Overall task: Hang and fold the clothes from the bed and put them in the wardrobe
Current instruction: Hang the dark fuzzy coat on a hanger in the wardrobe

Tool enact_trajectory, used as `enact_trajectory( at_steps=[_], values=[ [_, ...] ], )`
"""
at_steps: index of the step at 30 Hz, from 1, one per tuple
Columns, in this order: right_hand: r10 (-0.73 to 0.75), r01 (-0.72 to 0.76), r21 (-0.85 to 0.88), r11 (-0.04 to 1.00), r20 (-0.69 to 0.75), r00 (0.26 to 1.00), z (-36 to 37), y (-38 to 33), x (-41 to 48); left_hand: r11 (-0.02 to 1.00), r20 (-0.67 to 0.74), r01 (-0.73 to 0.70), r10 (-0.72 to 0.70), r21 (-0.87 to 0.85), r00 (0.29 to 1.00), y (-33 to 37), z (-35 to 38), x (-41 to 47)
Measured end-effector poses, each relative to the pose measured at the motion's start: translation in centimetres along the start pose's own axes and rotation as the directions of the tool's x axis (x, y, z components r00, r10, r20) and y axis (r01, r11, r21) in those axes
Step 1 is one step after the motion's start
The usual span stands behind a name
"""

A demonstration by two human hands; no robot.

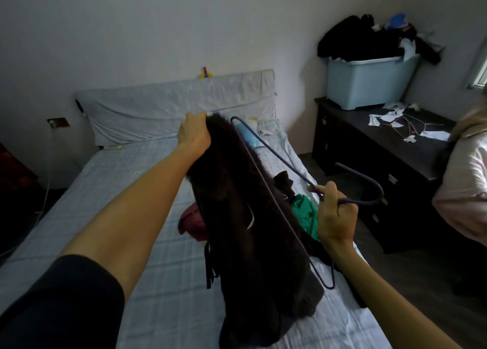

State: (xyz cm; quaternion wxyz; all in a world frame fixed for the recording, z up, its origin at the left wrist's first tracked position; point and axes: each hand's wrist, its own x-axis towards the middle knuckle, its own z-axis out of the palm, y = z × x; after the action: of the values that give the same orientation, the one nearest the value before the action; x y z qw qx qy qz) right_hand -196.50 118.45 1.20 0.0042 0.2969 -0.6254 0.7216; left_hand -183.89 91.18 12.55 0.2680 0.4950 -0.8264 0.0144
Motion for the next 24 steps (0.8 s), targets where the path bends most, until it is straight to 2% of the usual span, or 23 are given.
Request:
enact_trajectory(
  at_steps=[4, 6, 10, 13, 16, 18, 20, 22, 24],
  values=[
    [0.0, 0.03, -0.165, 0.986, 0.18, 0.984, 0.7, 0.5, -1.0, 0.999, -0.036, -0.013, 0.011, -0.05, 0.999, 0.3, -0.5, -0.1],
    [0.016, 0.046, -0.276, 0.96, 0.219, 0.976, 1.3, 0.8, -1.1, 0.997, -0.055, -0.055, 0.052, -0.056, 0.997, 0.5, -0.7, -0.3],
    [0.075, 0.045, -0.381, 0.924, 0.295, 0.953, 3.3, -0.5, -0.7, 0.983, -0.079, -0.171, 0.166, -0.061, 0.983, 1.7, -1.3, -1.1],
    [0.081, 0.009, -0.438, 0.899, 0.186, 0.979, 4.0, -1.3, 0.5, 0.964, -0.086, -0.263, 0.259, -0.043, 0.962, 2.0, -2.0, -1.6],
    [0.091, -0.087, -0.339, 0.937, -0.003, 0.996, 4.6, -2.7, 1.5, 0.943, -0.106, -0.327, 0.319, -0.058, 0.942, 2.8, -2.6, -2.8],
    [0.059, -0.077, -0.275, 0.958, -0.075, 0.995, 5.5, -3.6, 1.8, 0.924, -0.126, -0.375, 0.363, -0.082, 0.923, 3.8, -3.0, -3.8],
    [-0.01, 0.002, -0.266, 0.964, -0.03, 0.999, 6.2, -4.2, 1.9, 0.9, -0.131, -0.425, 0.412, -0.095, 0.902, 4.6, -3.3, -4.5],
    [-0.073, 0.099, -0.318, 0.943, 0.091, 0.993, 7.0, -4.3, 2.2, 0.879, -0.125, -0.466, 0.454, -0.099, 0.882, 5.8, -3.7, -5.2],
    [-0.062, 0.128, -0.399, 0.908, 0.174, 0.983, 7.6, -4.6, 2.8, 0.855, -0.111, -0.506, 0.495, -0.115, 0.862, 7.3, -4.0, -6.6]
  ],
)
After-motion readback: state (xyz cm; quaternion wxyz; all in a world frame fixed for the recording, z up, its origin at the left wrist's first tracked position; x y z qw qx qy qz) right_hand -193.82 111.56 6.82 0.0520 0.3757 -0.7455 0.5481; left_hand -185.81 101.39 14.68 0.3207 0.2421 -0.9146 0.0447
